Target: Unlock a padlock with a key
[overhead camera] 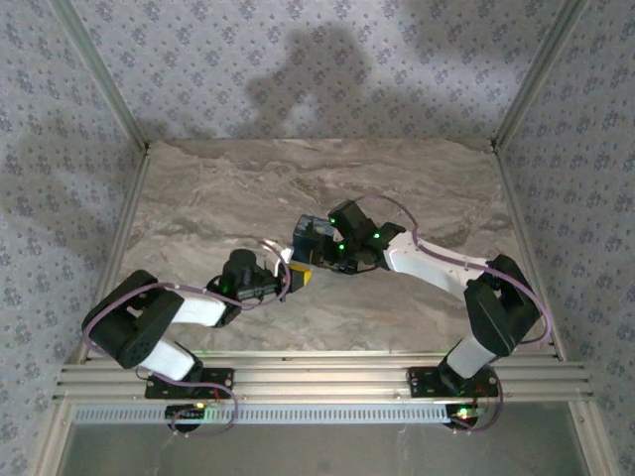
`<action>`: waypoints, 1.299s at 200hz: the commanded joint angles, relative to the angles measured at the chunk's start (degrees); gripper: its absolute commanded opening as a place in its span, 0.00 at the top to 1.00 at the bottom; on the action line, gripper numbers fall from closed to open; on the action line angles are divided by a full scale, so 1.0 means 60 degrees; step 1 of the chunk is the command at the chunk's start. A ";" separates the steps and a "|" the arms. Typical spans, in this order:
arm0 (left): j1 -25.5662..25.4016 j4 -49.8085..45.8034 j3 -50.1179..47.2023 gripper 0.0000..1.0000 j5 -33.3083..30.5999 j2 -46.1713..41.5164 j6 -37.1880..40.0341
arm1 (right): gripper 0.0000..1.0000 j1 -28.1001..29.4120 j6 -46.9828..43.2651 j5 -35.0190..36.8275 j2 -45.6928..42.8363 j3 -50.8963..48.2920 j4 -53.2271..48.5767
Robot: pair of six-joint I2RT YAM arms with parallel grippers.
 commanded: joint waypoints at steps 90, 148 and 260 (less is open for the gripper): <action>-0.0338 0.1487 -0.0038 1.00 -0.1332 -0.0338 0.0064 | 1.00 0.0332 0.0087 -0.0828 0.0312 0.0489 -0.0517; -0.0338 0.2337 0.0193 1.00 -0.0475 -0.0006 -0.0829 | 1.00 0.0402 0.0352 -0.1073 0.0463 0.0402 -0.0147; 0.0132 0.1560 0.0035 1.00 0.0062 -0.1071 -0.0836 | 1.00 0.0315 0.0145 -0.1006 0.0161 0.0275 -0.0624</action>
